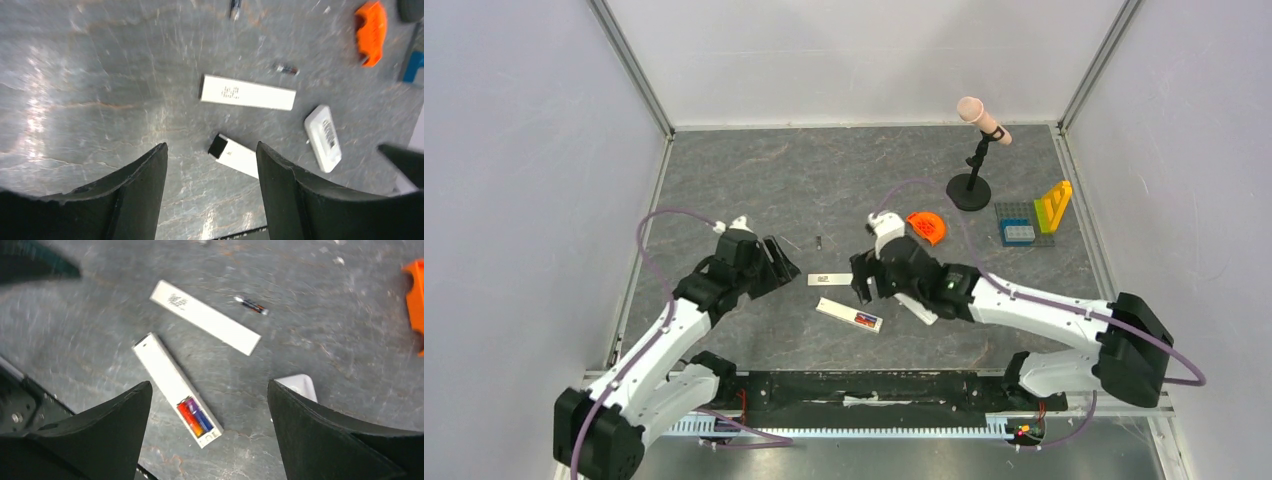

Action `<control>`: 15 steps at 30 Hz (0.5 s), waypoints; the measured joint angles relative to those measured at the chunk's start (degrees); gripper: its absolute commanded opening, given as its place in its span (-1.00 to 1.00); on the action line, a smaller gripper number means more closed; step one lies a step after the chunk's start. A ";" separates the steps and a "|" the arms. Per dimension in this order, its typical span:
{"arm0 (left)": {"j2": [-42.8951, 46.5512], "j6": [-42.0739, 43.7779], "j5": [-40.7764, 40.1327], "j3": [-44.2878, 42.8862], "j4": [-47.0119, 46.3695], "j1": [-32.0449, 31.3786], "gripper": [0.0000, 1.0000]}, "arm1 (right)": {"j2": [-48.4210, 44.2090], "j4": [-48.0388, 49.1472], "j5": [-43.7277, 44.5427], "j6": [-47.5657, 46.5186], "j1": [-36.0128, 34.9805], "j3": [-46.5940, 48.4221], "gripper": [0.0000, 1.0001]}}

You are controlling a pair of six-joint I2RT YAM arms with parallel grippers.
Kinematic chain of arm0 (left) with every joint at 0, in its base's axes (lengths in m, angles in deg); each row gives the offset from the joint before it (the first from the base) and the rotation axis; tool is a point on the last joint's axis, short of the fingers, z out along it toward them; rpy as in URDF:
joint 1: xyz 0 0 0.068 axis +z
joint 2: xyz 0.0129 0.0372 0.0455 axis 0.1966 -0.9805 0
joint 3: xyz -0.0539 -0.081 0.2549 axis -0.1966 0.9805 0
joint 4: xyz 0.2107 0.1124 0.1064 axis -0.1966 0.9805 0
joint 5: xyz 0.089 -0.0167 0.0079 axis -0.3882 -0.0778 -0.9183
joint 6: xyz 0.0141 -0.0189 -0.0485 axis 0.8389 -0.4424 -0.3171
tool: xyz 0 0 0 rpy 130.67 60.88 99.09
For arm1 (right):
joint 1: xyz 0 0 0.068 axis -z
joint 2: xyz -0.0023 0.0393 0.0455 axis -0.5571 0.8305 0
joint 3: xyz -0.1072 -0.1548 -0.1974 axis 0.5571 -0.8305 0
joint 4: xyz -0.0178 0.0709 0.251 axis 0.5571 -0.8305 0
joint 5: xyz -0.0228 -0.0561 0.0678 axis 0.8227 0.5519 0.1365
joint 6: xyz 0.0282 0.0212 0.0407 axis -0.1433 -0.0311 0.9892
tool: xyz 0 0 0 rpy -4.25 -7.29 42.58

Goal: Load the batteries into the remote control
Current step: Adjust the remote control at the center of the board.

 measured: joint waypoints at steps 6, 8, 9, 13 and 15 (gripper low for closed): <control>-9.07 -0.52 5.68 2.84 -5.66 0.02 0.43 | 5.75 1.70 -12.79 11.91 16.39 -1.07 0.72; -11.54 -0.87 6.78 2.86 -8.46 0.07 0.43 | 8.76 2.64 -15.58 13.60 18.18 -1.03 0.67; -12.41 -1.09 6.93 2.86 -9.44 0.07 0.42 | 10.25 2.99 -16.79 14.05 18.49 -0.96 0.65; -16.68 -2.01 7.74 2.89 -13.66 0.13 0.36 | 16.83 3.67 -21.14 15.63 18.62 0.28 0.58; -18.91 -2.23 7.76 3.19 -15.52 0.13 0.30 | 18.64 4.02 -22.14 16.37 18.64 0.48 0.56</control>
